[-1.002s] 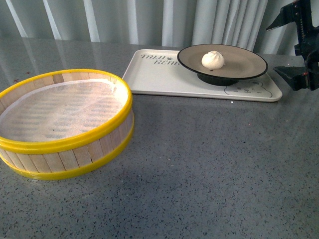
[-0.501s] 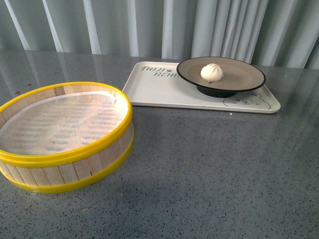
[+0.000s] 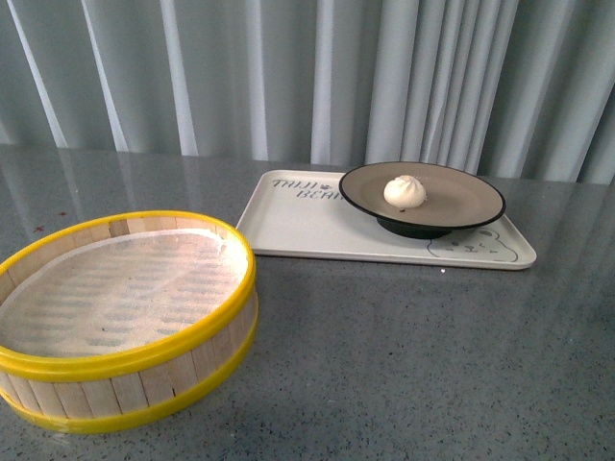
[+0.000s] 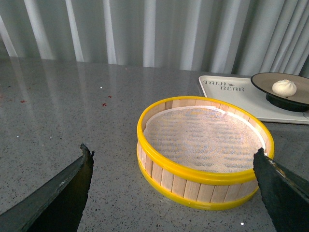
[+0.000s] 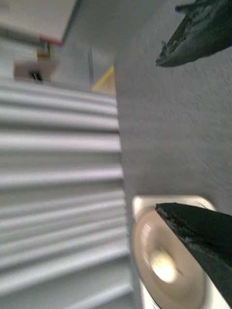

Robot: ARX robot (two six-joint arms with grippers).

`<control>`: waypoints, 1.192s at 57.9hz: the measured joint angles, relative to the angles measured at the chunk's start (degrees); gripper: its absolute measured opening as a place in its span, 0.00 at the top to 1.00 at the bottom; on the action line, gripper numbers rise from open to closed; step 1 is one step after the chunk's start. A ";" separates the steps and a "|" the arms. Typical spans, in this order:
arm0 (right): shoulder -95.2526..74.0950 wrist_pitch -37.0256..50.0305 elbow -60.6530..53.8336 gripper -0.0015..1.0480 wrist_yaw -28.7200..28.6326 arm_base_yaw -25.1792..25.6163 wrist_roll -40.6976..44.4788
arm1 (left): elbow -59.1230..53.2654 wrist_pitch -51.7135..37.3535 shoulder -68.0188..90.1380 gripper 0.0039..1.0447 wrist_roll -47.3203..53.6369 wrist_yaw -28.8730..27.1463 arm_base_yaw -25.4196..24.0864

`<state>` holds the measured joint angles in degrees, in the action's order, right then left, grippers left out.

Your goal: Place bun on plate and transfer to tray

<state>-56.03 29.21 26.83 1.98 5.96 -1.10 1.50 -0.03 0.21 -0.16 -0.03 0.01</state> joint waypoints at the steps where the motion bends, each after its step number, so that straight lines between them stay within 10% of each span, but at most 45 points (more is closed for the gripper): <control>1: 1.95 -1.14 -1.60 0.29 -2.73 -0.11 0.11 | 0.00 0.00 0.00 0.06 0.00 0.00 0.00; 23: 20.22 -3.28 -17.40 0.99 -1.99 -5.79 0.92 | 0.00 0.00 -0.02 0.06 0.00 0.02 0.00; 69: 37.40 -10.97 -26.08 0.98 -2.03 -5.86 0.96 | 0.00 0.00 -0.02 0.06 0.00 0.02 0.00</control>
<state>-18.63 18.24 0.75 -0.05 0.10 -0.14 1.50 -0.03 0.19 -0.16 -0.01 0.01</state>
